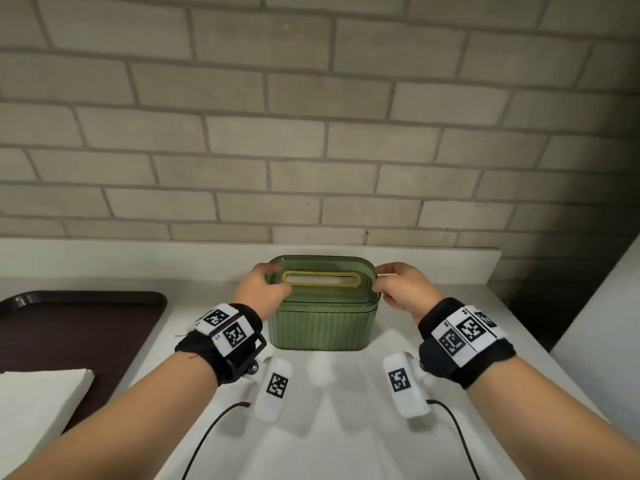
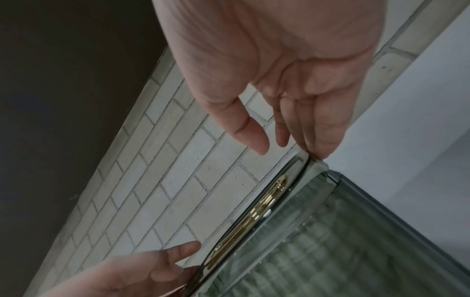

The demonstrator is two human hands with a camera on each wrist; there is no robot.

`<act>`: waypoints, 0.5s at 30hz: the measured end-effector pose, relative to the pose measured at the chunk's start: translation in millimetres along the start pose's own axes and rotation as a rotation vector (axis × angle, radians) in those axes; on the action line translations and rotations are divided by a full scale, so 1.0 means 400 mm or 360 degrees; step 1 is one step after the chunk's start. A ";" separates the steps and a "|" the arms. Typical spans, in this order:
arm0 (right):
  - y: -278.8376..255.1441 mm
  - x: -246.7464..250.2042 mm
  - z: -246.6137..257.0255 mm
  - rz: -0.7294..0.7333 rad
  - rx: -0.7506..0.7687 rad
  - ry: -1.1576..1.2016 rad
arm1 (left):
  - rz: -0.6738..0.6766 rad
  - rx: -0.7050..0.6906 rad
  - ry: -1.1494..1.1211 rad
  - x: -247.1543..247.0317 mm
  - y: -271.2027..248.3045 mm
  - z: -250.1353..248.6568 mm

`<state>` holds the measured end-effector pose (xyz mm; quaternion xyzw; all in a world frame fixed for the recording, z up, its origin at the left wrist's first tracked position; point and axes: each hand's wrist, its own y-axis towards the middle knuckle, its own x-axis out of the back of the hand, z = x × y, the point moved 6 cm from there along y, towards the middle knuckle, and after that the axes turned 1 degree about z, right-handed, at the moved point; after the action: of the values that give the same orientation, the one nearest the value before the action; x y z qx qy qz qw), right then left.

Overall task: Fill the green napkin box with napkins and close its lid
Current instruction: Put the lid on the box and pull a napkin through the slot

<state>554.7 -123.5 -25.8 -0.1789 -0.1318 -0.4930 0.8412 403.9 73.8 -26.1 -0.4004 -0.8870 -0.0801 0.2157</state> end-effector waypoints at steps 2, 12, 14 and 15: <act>0.007 -0.005 -0.008 -0.0020 0.0016 -0.0012 | 0.0013 0.0005 -0.0001 -0.003 0.005 0.011; 0.002 -0.016 -0.014 -0.0027 0.0145 0.0018 | 0.0009 -0.0037 -0.0071 -0.009 -0.004 0.013; 0.002 -0.022 -0.023 -0.0067 0.0142 0.0172 | 0.0004 -0.0044 -0.0050 -0.014 -0.006 0.007; 0.003 -0.021 -0.030 -0.0100 0.0127 0.0245 | 0.0001 -0.0034 -0.0021 -0.016 -0.007 0.006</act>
<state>552.2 -121.5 -40.2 -0.1025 -0.0917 -0.5259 0.8394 404.9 68.2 -31.0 -0.4035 -0.8874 -0.0870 0.2055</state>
